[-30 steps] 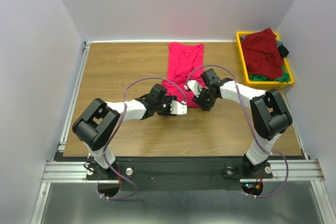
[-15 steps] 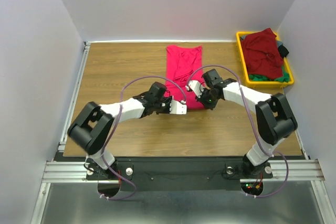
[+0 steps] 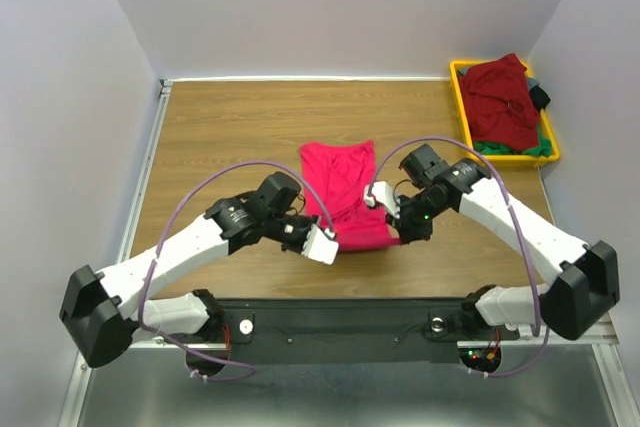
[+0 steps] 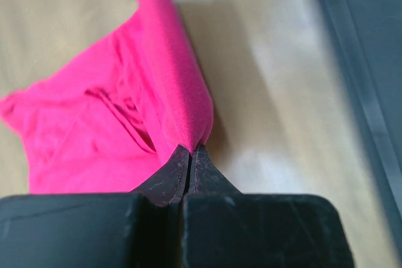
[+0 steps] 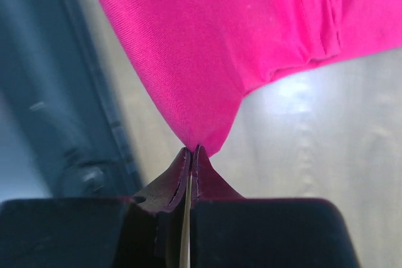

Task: Fold and stack the t-shirts
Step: Fold the tshirt

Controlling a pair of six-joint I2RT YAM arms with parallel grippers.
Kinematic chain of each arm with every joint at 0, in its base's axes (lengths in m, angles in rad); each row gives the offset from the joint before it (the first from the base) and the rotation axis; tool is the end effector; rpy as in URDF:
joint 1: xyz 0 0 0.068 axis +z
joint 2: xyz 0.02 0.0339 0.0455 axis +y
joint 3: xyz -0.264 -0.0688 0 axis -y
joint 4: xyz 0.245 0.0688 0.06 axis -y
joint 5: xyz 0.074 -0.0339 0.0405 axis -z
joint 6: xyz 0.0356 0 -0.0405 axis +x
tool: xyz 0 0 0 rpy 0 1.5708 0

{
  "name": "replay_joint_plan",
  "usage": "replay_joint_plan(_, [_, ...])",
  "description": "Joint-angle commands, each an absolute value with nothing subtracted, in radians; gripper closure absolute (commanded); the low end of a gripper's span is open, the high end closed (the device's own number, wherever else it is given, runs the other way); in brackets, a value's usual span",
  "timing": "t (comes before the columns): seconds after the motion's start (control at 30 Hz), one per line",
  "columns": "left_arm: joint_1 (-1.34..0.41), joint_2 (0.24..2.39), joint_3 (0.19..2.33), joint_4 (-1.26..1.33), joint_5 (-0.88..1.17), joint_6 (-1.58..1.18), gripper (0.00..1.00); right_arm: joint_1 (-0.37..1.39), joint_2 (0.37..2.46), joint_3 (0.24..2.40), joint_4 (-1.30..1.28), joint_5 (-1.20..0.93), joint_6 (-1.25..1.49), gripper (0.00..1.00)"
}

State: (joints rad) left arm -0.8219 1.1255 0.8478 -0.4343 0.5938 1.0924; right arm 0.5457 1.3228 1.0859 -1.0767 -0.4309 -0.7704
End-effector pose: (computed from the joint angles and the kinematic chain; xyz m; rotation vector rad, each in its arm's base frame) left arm 0.1466 -0.1869 0.2747 1.9482 1.0006 -0.5236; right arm 0.1927 0.1344 0.2674 -1.7663 2.1561 0.5655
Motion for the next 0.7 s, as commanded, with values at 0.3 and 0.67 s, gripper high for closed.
replay_joint_plan(0.3, [-0.706,1.017,0.934,-0.621,0.846,1.011,1.0,0.65,1.287,1.317,-1.189,-0.356,-0.713,0.99])
replay_joint_plan(0.67, [-0.4,1.526,1.166,-0.574,0.858,1.069,1.0,0.433,1.733,1.538,-1.011,-0.36,-0.919,0.99])
